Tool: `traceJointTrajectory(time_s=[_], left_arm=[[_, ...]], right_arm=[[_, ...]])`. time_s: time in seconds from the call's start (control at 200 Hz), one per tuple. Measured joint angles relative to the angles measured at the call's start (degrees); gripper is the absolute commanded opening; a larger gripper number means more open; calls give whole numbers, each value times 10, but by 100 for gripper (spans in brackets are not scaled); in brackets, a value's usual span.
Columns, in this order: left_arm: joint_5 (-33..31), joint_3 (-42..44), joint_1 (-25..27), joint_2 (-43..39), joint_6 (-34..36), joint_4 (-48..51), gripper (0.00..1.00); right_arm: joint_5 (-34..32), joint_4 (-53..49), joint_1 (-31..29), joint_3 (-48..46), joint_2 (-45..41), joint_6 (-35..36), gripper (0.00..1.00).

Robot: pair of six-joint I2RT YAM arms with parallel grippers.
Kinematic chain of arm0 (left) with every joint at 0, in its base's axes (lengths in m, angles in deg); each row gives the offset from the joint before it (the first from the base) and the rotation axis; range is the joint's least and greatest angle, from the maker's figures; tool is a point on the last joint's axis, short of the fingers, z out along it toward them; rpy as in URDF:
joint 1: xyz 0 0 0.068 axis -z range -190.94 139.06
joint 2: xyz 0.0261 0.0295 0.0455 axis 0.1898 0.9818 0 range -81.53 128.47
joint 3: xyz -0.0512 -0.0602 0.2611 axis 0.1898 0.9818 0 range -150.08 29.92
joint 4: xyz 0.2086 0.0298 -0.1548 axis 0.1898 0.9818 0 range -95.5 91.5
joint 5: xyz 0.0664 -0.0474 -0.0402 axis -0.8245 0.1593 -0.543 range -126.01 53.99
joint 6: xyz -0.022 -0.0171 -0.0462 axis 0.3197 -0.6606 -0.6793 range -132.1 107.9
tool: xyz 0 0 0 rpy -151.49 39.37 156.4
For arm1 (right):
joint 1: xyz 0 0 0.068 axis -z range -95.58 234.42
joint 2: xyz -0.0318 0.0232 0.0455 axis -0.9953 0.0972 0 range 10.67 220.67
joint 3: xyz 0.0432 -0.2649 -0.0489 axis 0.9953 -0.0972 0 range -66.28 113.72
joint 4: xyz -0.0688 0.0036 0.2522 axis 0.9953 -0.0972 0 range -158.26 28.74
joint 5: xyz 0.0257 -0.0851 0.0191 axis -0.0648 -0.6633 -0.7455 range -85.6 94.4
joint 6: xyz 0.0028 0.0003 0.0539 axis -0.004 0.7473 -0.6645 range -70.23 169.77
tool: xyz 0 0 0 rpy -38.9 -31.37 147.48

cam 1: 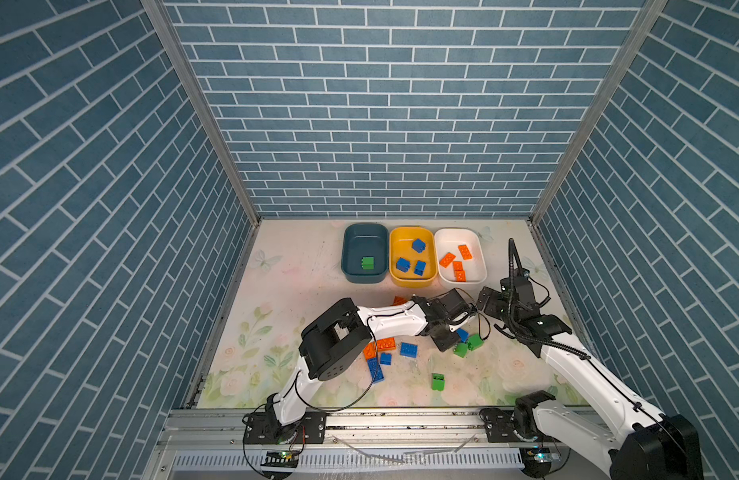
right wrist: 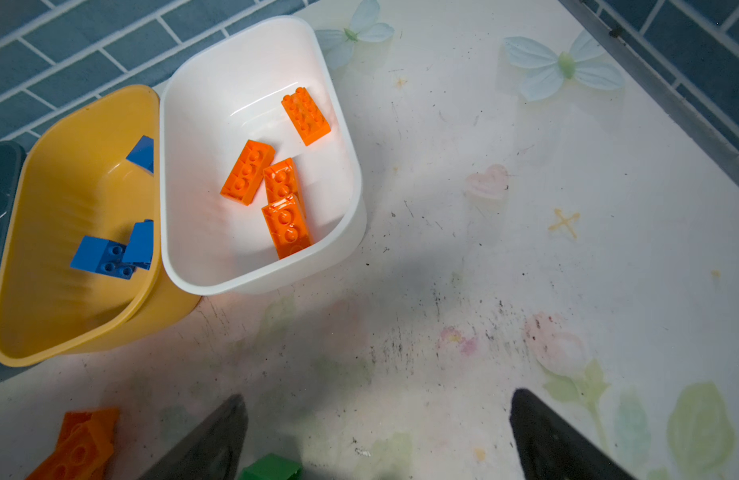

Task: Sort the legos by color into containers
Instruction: 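Reach the left gripper to the green cluster and grasp a green brick, then carry the green brick into the teal bin while the right reaches the cluster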

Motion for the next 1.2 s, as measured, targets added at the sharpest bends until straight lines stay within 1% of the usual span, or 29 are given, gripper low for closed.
traceJointTrajectory(time_s=[0.17,0.265,0.44,0.625,0.74,0.945,1.08,1.2], left_arm=[[-1,42,-12,-41,-19,-10,40],[-4,61,-30,-80,-34,-28,40],[-3,87,-90,-146,-63,-76,41],[-8,109,-160,-183,-98,-107,41],[-17,109,-207,-188,-122,-121,42],[-57,105,-294,-186,-166,-122,44],[-82,61,-343,-158,-201,-113,45],[-89,19,-379,-122,-233,-105,46]], right_arm=[[44,-4,2,7,28,46,96],[69,-12,2,7,43,74,96],[125,-16,1,7,47,123,96],[168,-16,-5,7,47,160,94],[196,-23,-12,11,48,187,94],[231,-60,-28,45,66,250,95],[240,-105,-38,71,94,300,96],[243,-153,-54,88,130,347,96]])
